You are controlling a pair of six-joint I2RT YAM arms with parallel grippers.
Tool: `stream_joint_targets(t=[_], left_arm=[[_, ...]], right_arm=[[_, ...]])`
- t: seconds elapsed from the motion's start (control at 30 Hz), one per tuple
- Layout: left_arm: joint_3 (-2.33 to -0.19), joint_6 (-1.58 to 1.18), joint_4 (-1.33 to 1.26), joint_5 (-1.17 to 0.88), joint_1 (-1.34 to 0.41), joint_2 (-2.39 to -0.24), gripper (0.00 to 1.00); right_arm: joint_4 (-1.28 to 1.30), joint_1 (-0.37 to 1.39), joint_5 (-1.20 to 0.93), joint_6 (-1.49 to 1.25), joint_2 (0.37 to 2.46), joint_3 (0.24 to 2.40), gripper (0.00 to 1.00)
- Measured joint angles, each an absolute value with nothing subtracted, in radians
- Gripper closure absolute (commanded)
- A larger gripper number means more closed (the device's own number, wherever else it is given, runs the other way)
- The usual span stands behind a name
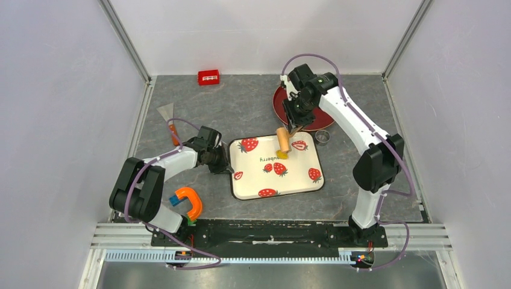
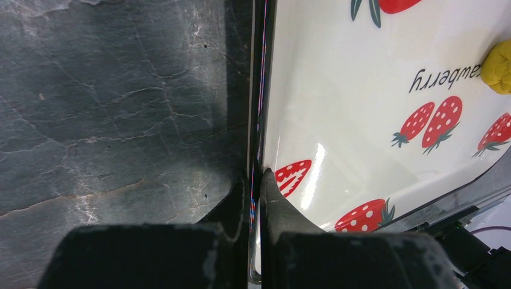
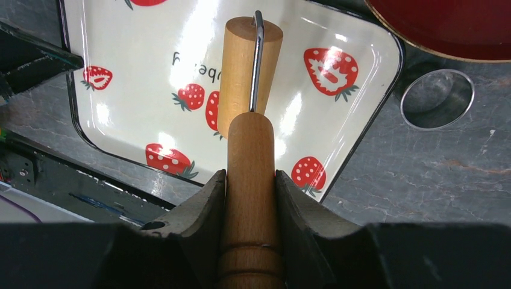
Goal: Roll out the dumpling wrappers from the dough
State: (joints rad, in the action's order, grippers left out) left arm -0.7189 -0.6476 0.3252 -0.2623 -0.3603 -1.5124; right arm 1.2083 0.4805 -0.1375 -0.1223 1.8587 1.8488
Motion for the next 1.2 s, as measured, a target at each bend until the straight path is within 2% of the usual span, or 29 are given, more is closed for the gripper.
stream_joint_targets(t=[0.23,1.2], left_arm=[[-0.719,-0.648,0.326,-0.259,-0.362,-1.512,0.98],[-0.72,-0.648,0.326,-0.242,-0.372,-1.512,0.98]], right_arm=[[1.221,0.482,-0.128,-0.122,1.897,1.913,1.0],[1.237,0.555,-0.051,-0.12,1.942,1.913,1.0]])
